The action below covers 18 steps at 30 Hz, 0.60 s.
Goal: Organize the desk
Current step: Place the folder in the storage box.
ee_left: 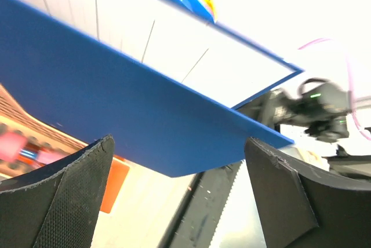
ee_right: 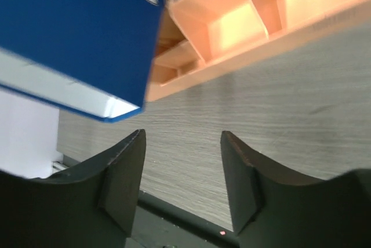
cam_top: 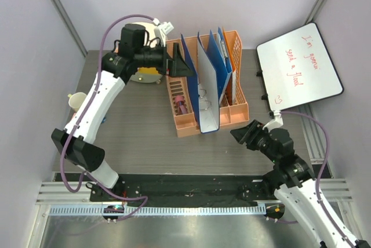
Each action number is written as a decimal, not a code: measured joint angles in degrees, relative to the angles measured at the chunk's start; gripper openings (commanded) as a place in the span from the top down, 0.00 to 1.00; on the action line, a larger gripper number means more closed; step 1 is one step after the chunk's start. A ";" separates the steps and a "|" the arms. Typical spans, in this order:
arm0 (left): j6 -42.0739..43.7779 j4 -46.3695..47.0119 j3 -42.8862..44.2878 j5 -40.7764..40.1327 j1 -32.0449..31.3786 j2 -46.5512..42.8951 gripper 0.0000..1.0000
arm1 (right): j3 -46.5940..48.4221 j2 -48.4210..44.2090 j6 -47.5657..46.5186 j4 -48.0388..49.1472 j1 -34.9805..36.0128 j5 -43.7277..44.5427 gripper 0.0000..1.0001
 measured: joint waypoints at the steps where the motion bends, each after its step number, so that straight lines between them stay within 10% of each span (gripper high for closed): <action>1: 0.66 -0.63 1.66 0.04 0.57 -0.13 0.06 | -2.78 -0.13 1.75 2.10 0.00 -0.13 0.42; 18: 3.89 -5.92 2.49 -0.83 3.52 -1.25 0.06 | -11.87 15.50 11.87 33.29 7.52 -1.90 0.37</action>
